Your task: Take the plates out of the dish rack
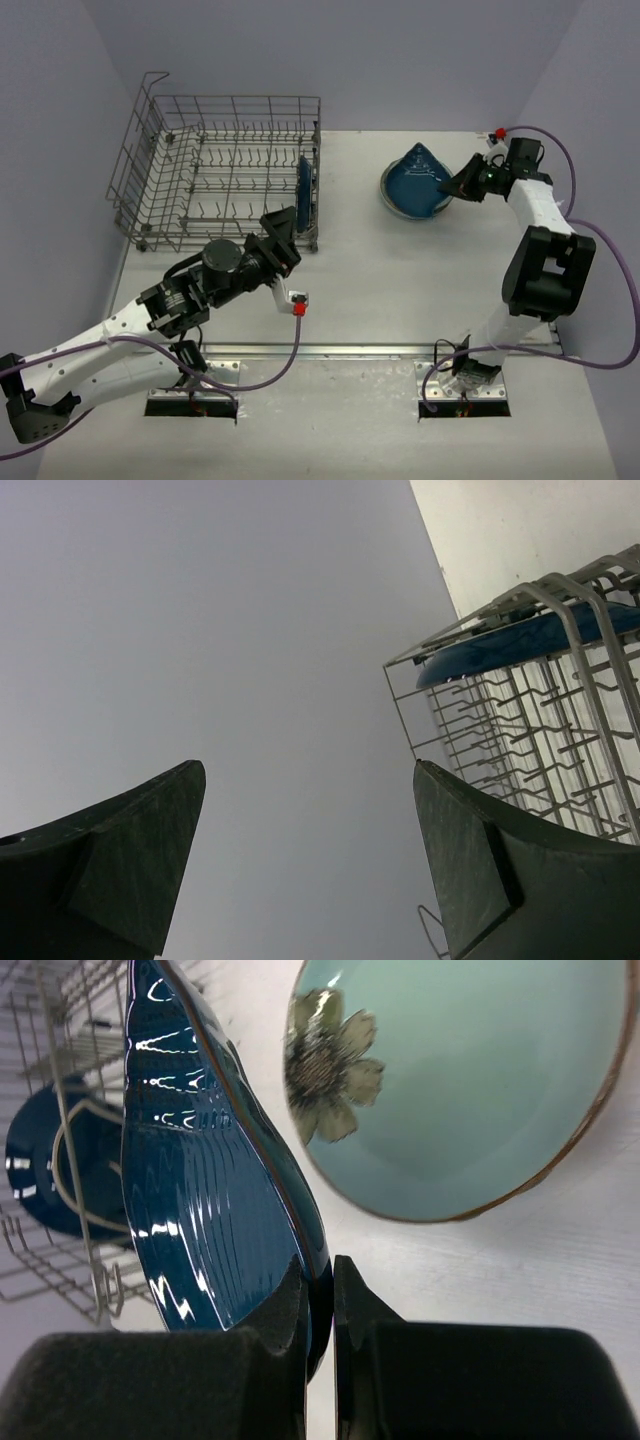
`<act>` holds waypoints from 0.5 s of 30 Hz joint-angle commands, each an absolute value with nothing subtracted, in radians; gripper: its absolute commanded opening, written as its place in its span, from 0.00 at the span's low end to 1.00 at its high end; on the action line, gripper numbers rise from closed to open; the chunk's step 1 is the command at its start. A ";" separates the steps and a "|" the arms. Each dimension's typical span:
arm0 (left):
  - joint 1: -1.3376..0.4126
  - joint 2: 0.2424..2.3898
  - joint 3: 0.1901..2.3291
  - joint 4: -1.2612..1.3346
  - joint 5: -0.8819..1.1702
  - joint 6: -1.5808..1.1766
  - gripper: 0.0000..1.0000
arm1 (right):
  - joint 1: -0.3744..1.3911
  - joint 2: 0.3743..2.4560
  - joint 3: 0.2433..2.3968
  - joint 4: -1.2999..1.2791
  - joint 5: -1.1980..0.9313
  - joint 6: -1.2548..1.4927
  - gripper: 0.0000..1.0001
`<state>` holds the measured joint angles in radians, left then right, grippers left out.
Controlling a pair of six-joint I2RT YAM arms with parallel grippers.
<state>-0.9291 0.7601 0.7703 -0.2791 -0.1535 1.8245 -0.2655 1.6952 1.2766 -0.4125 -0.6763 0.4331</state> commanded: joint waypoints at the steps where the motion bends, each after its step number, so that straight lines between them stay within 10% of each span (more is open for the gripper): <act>1: -0.938 0.772 0.848 -0.226 -0.221 1.700 0.83 | -0.276 1.765 1.364 -0.199 -0.668 0.641 0.00; 15: -0.940 0.817 0.930 -0.291 -0.334 1.503 0.84 | -0.279 1.968 1.463 -0.113 -0.589 0.641 0.00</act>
<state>-0.9295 0.8016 0.8623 -0.2929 -0.2822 1.6107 -0.2783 1.9712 1.3754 -0.2363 -0.5437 0.6056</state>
